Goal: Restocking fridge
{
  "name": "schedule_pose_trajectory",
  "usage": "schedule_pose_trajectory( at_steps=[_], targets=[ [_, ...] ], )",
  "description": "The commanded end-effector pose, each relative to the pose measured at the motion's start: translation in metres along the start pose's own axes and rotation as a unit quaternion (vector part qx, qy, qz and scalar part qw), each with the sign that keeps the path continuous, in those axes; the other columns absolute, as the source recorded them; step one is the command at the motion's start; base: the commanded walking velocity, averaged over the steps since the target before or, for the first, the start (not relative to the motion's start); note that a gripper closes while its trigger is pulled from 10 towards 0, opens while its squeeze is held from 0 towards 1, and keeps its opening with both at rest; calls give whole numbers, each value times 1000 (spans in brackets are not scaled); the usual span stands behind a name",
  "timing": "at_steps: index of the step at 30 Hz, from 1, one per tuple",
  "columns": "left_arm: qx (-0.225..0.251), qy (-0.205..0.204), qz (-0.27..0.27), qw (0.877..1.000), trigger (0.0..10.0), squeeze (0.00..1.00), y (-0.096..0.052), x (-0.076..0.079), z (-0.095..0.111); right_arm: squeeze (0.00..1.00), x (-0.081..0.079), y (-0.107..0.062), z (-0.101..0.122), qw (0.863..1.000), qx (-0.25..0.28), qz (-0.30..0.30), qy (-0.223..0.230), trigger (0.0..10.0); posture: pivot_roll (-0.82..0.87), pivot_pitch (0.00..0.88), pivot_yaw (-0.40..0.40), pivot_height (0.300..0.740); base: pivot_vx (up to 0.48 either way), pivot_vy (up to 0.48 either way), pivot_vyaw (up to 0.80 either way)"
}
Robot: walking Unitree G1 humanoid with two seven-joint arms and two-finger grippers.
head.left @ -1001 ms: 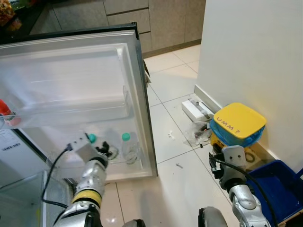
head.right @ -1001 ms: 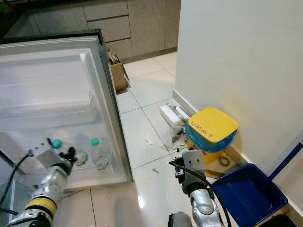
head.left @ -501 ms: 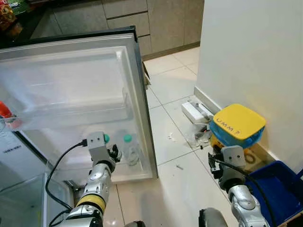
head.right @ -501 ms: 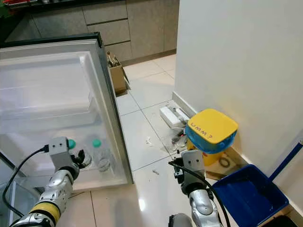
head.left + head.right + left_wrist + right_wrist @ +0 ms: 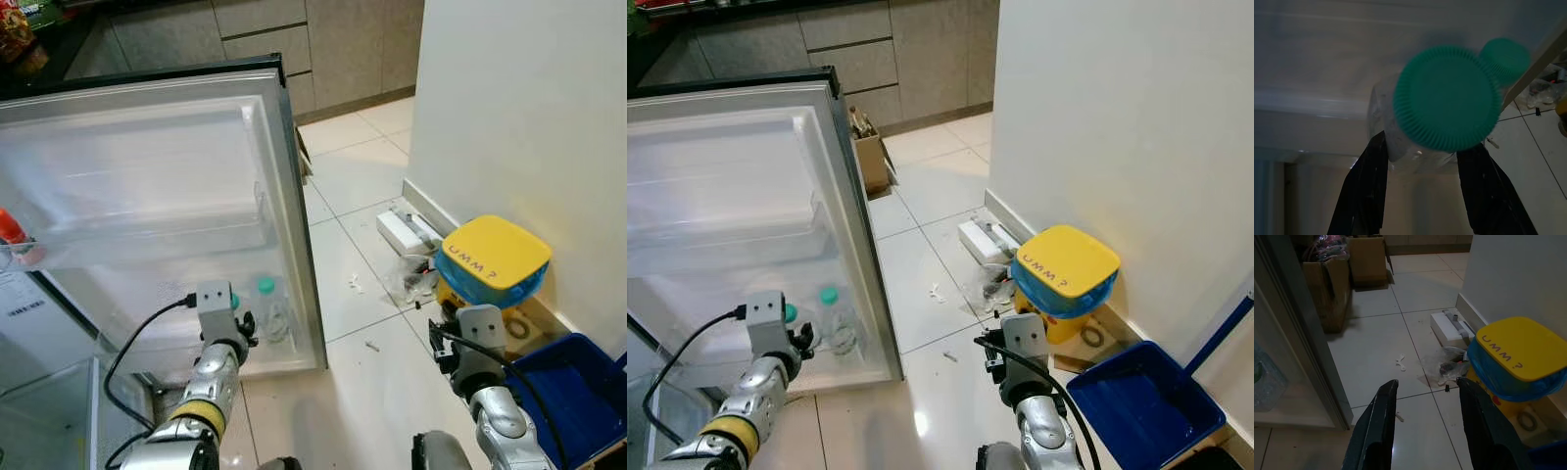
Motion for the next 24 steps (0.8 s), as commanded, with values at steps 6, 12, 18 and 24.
schedule_pose_trajectory(
  at_steps=[6,12,18,24],
  targets=[
    [-19,13,-21,1000,10000,0,5,17,8,0,-3,-2,-1,1000,-2,0,5,10000,-205,142,114,598,0,0,0],
    [-30,39,-21,999,10000,0,8,18,15,0,-7,-2,0,1000,-1,3,9,10000,-200,169,120,598,0,0,0],
    [-40,44,-14,998,10000,0,8,15,14,0,-8,-5,3,1000,2,4,10,10000,-194,205,121,598,0,0,0],
    [-43,27,17,999,10000,0,8,-1,15,0,-8,-14,6,1000,6,3,15,10000,-180,275,116,598,0,0,0]
  ],
)
Point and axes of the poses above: a point about 5 cm out from each wrist's last joint towards the gripper, its own y axis pointing out of the wrist towards the gripper, its own z axis along the axis of the wrist's last joint, x = y × z, the point moved 3 cm from there along y, pointing out of the wrist towards the gripper, and after that the axes turned 2 degrees about -y, right-handed, at the moved point
